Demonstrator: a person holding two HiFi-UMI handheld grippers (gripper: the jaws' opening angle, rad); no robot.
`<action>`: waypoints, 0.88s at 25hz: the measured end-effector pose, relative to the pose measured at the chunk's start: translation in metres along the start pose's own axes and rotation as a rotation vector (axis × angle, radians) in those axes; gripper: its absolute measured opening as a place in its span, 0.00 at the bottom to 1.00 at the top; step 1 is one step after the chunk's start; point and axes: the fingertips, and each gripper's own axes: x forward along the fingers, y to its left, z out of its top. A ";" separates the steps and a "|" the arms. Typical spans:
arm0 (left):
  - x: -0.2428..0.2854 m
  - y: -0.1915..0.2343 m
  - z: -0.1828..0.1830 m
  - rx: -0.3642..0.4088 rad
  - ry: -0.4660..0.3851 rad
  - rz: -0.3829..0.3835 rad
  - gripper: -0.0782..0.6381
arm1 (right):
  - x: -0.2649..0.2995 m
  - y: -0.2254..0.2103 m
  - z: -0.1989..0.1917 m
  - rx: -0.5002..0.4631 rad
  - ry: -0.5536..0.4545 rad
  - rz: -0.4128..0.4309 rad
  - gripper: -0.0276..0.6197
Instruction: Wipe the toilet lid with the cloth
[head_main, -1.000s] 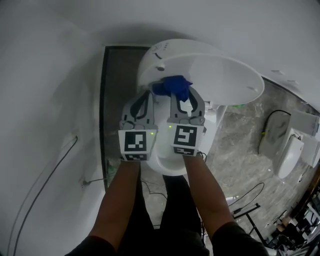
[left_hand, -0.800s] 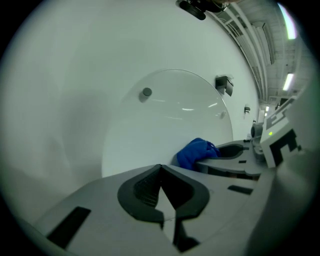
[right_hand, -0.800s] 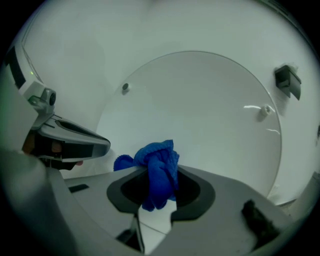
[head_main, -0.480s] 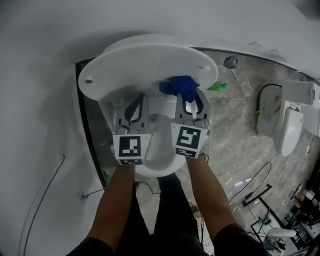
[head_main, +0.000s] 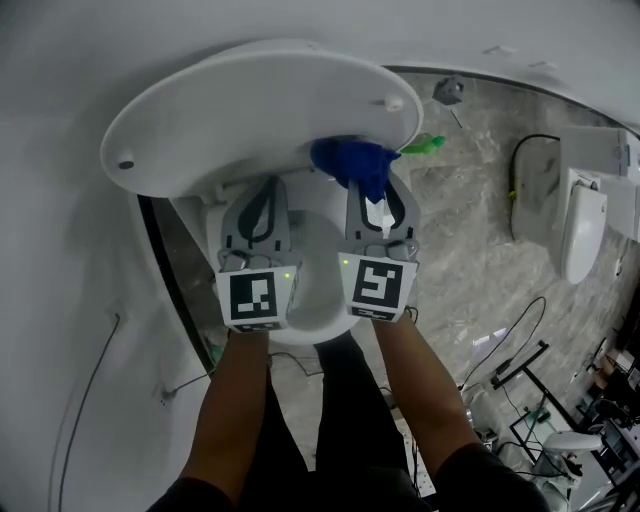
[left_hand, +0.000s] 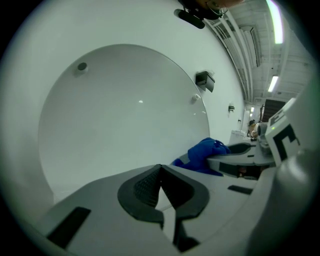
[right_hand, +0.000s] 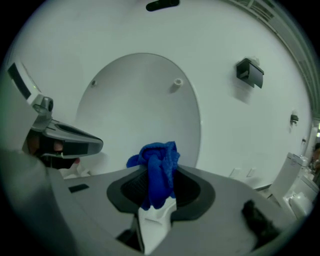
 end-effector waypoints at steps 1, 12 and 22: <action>-0.006 0.008 -0.003 -0.007 0.001 0.023 0.12 | -0.002 0.014 -0.001 -0.004 -0.005 0.030 0.22; -0.081 0.148 -0.046 -0.047 0.068 0.252 0.12 | 0.031 0.199 0.012 -0.095 0.008 0.355 0.22; -0.086 0.180 -0.061 -0.045 0.084 0.225 0.12 | 0.063 0.253 0.012 -0.144 0.036 0.348 0.22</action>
